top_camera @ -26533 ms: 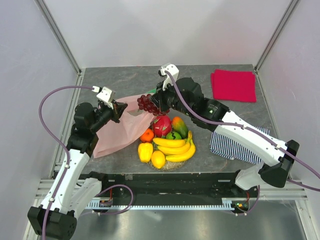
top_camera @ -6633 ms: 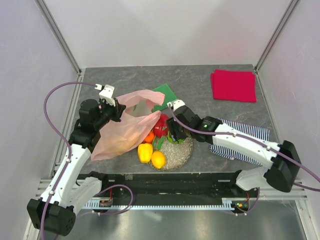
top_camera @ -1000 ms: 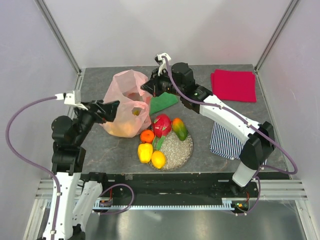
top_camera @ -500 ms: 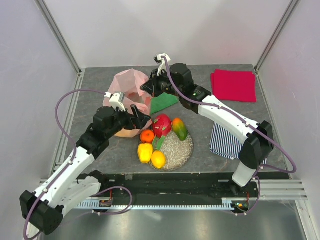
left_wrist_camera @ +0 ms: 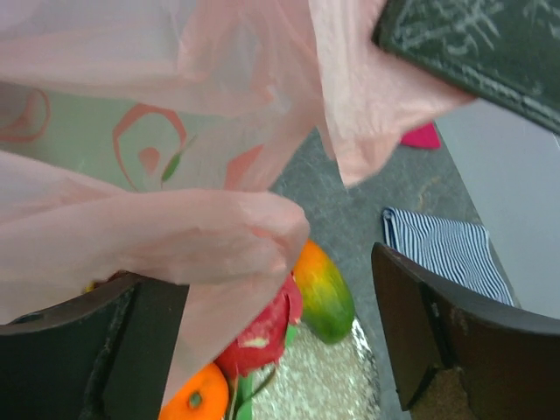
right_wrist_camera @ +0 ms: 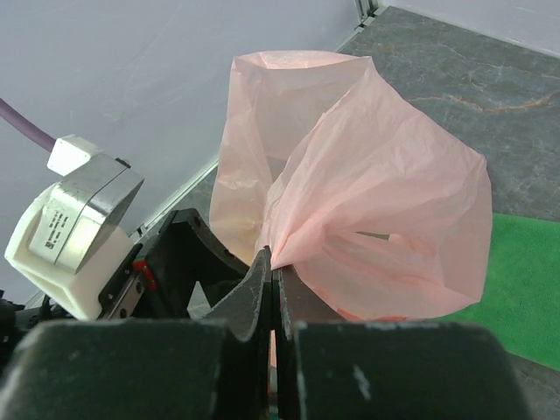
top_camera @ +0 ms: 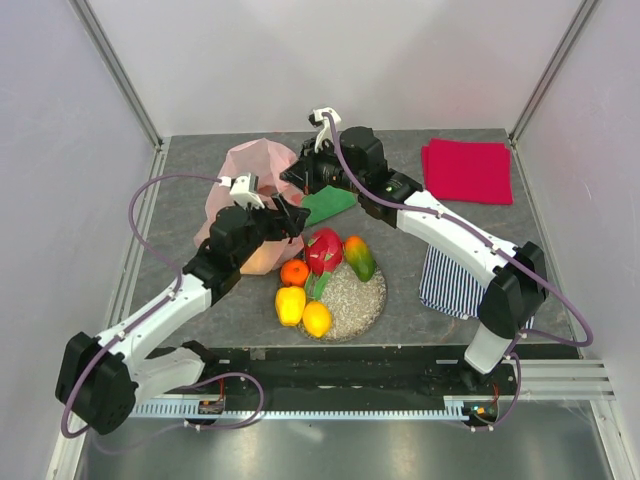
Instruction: Place the fruits into the plastic bag
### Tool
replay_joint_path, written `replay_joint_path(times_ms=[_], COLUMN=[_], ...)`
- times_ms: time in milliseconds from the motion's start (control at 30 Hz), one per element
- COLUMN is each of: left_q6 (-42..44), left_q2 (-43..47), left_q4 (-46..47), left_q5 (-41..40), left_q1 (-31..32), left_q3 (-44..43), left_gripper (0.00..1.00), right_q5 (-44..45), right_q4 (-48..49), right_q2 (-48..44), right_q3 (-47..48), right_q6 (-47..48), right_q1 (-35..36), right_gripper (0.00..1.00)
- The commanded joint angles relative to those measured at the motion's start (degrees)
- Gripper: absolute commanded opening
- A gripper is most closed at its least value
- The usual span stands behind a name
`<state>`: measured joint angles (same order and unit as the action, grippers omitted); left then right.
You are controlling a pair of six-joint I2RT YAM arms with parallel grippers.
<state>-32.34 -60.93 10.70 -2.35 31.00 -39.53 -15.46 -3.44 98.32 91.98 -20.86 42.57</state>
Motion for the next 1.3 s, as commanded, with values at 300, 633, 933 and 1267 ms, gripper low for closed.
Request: replay_joint_path(times_ms=[300, 633, 933, 1267], left_q6=[1.8, 17.3, 30.9, 36.1], left_q2=[-5.7, 18.6, 19.6, 18.2], left_q4=[17.0, 7.3, -12.5, -21.9], left_q5=[-9.3, -20.9, -8.6, -13.2], left_q1=[0.5, -3.2, -14.4, -24.4], left_q3=[0.1, -3.1, -22.3, -16.6], left_gripper=[0.21, 0.02, 0.02, 0.02], right_q5=[-1.4, 1.8, 3.0, -2.3], right_q4=[2.7, -3.6, -8.2, -9.4], right_q2=[-0.5, 1.7, 7.9, 13.3], right_q3=[0.7, 10.7, 26.4, 21.6], right_q6=[-0.8, 2.6, 4.7, 1.8], right_q1=[0.5, 0.5, 0.4, 0.5], right_gripper=[0.0, 0.0, 0.0, 0.0])
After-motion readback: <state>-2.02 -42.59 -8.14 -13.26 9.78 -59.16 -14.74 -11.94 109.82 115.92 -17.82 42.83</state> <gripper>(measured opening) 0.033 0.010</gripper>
